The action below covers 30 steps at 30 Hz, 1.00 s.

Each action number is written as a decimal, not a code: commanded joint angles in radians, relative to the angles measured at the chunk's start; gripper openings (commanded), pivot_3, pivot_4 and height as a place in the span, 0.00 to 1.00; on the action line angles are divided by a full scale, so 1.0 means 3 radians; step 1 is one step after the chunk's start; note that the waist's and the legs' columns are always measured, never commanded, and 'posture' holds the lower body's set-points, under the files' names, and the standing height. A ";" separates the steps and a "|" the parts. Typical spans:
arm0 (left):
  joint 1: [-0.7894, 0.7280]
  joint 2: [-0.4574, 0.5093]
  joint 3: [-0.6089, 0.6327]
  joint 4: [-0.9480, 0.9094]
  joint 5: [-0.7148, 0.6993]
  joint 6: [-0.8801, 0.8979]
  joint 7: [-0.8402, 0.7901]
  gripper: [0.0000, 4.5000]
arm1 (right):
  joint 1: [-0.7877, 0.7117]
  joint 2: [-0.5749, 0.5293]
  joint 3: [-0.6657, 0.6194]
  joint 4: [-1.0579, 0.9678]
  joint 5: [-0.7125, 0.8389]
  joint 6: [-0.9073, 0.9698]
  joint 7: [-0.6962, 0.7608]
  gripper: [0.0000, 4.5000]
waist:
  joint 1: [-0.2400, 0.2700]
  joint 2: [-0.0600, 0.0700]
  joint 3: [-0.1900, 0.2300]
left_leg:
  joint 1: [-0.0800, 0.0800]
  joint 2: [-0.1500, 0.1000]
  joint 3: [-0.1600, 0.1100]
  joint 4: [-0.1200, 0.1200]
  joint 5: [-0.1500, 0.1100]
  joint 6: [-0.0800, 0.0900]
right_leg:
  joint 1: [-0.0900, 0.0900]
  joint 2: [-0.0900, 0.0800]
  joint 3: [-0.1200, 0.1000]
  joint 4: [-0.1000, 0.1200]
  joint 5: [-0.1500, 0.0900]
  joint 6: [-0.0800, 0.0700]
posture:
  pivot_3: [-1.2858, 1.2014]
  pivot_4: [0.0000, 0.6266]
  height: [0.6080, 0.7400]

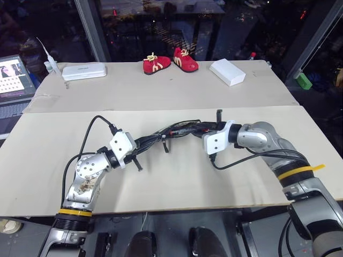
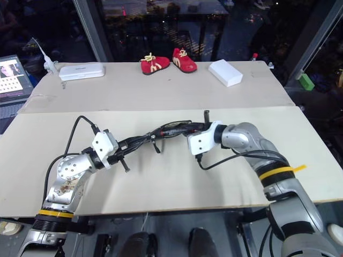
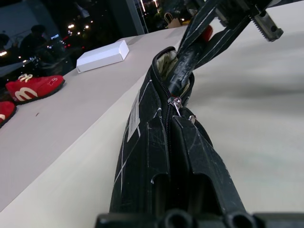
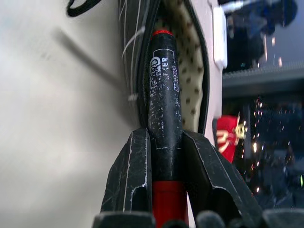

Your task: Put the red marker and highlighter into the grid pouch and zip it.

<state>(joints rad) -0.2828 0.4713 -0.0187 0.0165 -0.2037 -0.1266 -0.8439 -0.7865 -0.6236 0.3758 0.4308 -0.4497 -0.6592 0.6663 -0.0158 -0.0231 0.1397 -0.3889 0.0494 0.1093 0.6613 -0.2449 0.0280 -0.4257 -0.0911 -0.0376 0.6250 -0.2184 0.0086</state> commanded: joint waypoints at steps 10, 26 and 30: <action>-0.0091 -0.0023 -0.0004 -0.0093 -0.0052 -0.0005 0.0007 0.00 | -0.0276 0.0390 0.0232 0.0234 -0.0101 -0.0276 -0.0068 0.13 | 0.0001 0.0000 0.0000 | 0.0001 0.0000 0.0000 0.0000 0.0000 0.0000 | 0.0000 0.0000 0.0000 0.0003 0.0000 -0.0001 | 0.52 0.24 1.00; -0.0073 -0.0010 0.0014 -0.0097 -0.0053 -0.0001 0.0021 0.00 | -0.0152 0.0030 -0.0532 0.0318 0.1178 0.0434 0.0464 0.69 | 0.0003 0.0001 0.0000 | 0.0000 0.0000 0.0000 0.0000 0.0000 0.0000 | 0.0001 -0.0002 -0.0001 0.0000 0.0001 -0.0001 | 0.52 0.24 1.00; -0.0060 -0.0011 0.0019 -0.0097 -0.0056 -0.0006 0.0019 0.00 | 0.0325 -0.0046 -0.0814 -0.0606 0.2307 0.2101 0.1105 0.69 | 0.0010 0.0001 0.0000 | 0.0001 0.0004 -0.0005 0.0000 0.0000 0.0000 | 0.0004 -0.0003 -0.0002 0.0001 0.0001 -0.0002 | 0.52 0.24 1.00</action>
<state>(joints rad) -0.2916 0.4663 -0.0211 0.0143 -0.2034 -0.1250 -0.8424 -0.7306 -0.6147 0.1822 0.4247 0.0443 -0.3021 0.9030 -0.0127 -0.0228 0.1398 -0.3888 0.0511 0.1073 0.6613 -0.2449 0.0281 -0.4245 -0.0922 -0.0383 0.6254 -0.2179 0.0081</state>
